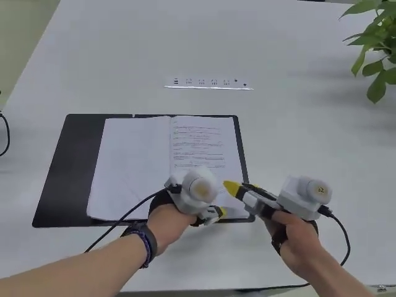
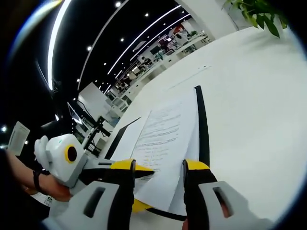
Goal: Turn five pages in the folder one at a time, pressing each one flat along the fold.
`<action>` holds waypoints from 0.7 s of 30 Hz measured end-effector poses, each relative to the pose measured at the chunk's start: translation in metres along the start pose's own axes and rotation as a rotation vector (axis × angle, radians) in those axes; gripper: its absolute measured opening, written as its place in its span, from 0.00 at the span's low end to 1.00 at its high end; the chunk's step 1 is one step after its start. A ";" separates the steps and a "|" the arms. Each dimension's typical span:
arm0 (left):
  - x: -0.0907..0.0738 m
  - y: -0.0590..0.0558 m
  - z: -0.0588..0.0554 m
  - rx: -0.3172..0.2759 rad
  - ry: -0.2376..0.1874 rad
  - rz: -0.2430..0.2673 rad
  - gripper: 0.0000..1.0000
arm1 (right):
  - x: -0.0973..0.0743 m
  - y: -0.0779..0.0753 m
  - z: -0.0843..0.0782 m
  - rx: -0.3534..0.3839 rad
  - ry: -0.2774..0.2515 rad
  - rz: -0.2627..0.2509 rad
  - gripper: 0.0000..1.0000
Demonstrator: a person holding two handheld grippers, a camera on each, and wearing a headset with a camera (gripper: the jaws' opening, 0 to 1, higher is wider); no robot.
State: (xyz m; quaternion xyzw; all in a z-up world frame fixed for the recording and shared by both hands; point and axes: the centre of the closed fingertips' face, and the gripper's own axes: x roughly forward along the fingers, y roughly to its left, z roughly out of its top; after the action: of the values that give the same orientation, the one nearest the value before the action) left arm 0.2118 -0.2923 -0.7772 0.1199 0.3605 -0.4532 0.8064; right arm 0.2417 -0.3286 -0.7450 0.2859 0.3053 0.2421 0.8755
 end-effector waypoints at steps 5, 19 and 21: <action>-0.009 -0.005 -0.005 -0.031 -0.007 -0.002 0.45 | -0.006 -0.002 0.003 0.058 -0.051 0.004 0.30; -0.052 0.003 -0.022 -0.065 -0.020 0.073 0.54 | -0.003 0.004 -0.002 0.118 -0.082 0.012 0.09; -0.060 0.008 -0.023 -0.078 -0.034 0.090 0.53 | -0.003 0.004 -0.002 0.122 -0.083 0.012 0.06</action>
State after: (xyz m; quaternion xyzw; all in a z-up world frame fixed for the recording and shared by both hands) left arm 0.1877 -0.2374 -0.7527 0.0967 0.3586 -0.4041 0.8359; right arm 0.2372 -0.3266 -0.7427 0.3501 0.2813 0.2162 0.8669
